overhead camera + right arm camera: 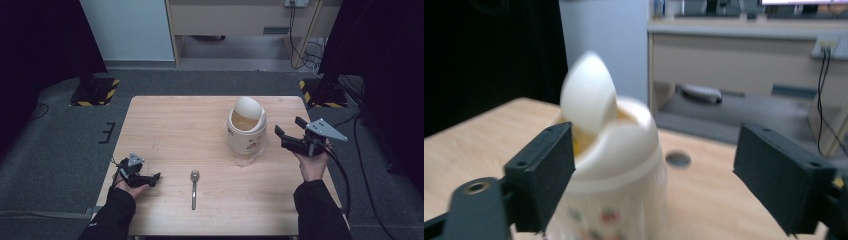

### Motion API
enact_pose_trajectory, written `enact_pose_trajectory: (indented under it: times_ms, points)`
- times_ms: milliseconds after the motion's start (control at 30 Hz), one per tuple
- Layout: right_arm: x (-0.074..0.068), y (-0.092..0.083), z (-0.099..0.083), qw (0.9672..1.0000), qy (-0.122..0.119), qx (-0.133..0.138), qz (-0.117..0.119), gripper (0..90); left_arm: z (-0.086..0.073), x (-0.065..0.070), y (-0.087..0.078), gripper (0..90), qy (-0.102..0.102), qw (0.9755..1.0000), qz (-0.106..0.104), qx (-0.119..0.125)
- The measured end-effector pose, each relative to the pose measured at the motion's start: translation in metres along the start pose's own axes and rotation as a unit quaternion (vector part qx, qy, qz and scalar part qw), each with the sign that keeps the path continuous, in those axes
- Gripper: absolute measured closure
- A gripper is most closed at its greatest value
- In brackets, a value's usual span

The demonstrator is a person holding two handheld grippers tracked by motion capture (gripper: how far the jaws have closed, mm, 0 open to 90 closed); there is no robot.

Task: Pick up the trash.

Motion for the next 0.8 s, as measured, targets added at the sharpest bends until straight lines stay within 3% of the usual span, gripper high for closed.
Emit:
enact_pose_trajectory:
  times_ms: [100, 233, 400, 500, 600, 667, 800]
  points:
    - [0.005, -0.01, -0.018, 0.9997, 0.009, -0.023, -0.004, 11.4, 0.003, 0.004, -0.003, 18.6, -0.01, 0.9998, -0.017, -0.003]
    - [0.011, -0.02, -0.04, 0.9982, 0.017, -0.056, -0.012, 8.2, 0.009, 0.016, -0.01, 23.4, -0.003, 0.9993, -0.029, 0.022]
    - [0.018, -0.027, -0.054, 0.9969, 0.039, -0.064, -0.022, 7.4, 0.016, 0.042, -0.021, 29.0, 0.007, 0.9972, -0.047, 0.058]
    - [0.02, -0.027, -0.06, 0.9954, 0.039, -0.082, -0.031, 7.0, 0.019, 0.059, -0.023, 31.4, 0.018, 0.9962, -0.053, 0.067]
    - [0.02, -0.027, -0.066, 0.9941, 0.033, -0.097, -0.034, 7.1, 0.021, 0.075, -0.023, 34.3, 0.027, 0.9952, -0.062, 0.07]
    - [0.019, -0.025, -0.069, 0.9929, 0.026, -0.111, -0.035, 7.0, 0.02, 0.087, -0.022, 35.2, 0.038, 0.9949, -0.067, 0.064]
    - [0.019, -0.023, -0.071, 0.9916, 0.017, -0.123, -0.035, 7.0, 0.019, 0.109, -0.017, 39.5, 0.042, 0.9945, -0.08, 0.052]
Point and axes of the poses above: each handheld gripper's, and its own axes: y roughly forward along the jaws, z roughly out of its top, x roughly to its right, the point moved 1 cm from there along y, roughly forward along the jaws, and after that the axes turned 7 degrees about -y, right-handed, at the moved point
